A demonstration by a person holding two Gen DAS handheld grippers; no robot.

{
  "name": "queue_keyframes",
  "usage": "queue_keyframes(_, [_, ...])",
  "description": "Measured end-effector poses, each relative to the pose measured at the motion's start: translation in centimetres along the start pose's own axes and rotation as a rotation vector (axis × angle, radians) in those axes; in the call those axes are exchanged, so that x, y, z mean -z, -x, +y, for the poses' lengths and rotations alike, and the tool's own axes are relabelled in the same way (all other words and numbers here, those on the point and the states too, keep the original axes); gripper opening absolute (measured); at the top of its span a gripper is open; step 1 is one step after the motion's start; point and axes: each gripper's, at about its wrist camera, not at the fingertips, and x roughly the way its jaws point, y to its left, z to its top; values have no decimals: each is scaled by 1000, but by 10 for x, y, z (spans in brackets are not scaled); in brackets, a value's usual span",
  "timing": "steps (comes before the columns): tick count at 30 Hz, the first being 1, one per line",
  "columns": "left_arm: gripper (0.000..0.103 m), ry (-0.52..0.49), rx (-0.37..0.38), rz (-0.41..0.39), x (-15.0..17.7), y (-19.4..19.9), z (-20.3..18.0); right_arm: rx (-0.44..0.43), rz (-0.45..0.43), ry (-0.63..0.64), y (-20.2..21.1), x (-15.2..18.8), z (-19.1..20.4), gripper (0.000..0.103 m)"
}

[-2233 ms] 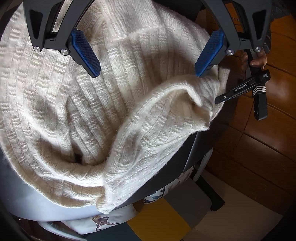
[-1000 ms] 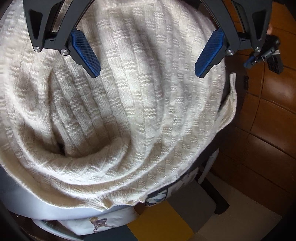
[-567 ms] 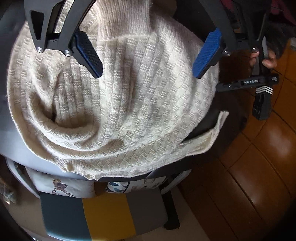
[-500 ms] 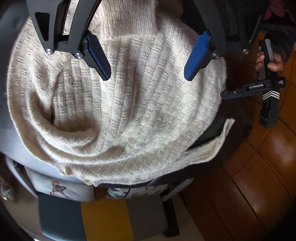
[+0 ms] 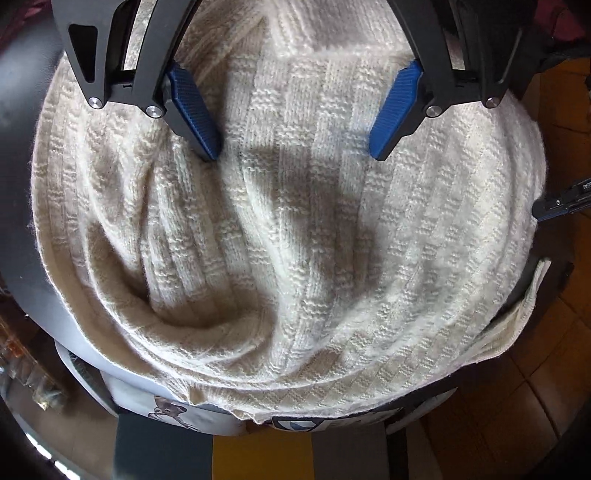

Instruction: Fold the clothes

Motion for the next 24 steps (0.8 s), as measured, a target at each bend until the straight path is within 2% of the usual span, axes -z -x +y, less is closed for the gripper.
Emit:
queue_keyframes(2, [17,18,72,-61,-10,19,3,-73,-50,-10,16,-12,5,88])
queue_keyframes(4, [18,28,108,-83,-26,26,9,-159,-120,-12,36,-30,12,88])
queue_keyframes(6, [18,18,81,-85,-48,21,12,-240,-181,-13,54,-51,18,89])
queue_keyframes(9, [18,4,53,-99,-74,24,13,-305,-195,-18,56,-78,43,100])
queue_keyframes(12, [22,-61,31,-140,-110,21,0,-286,-172,20,43,-101,68,100])
queue_keyframes(15, [22,-143,-21,-122,-147,1,-16,-281,-133,17,17,-116,76,100])
queue_keyframes(17, [22,-168,-33,-79,-171,-26,-22,-269,-127,25,2,-123,77,100])
queue_keyframes(19, [22,-163,-15,-35,-192,-49,-23,-252,-116,31,-12,-128,73,100])
queue_keyframes(21, [23,-167,34,-6,-211,-66,-27,-273,-85,7,-25,-128,67,100])
queue_keyframes(24, [25,-208,69,21,-235,-91,-45,-304,-51,-23,-44,-122,58,100])
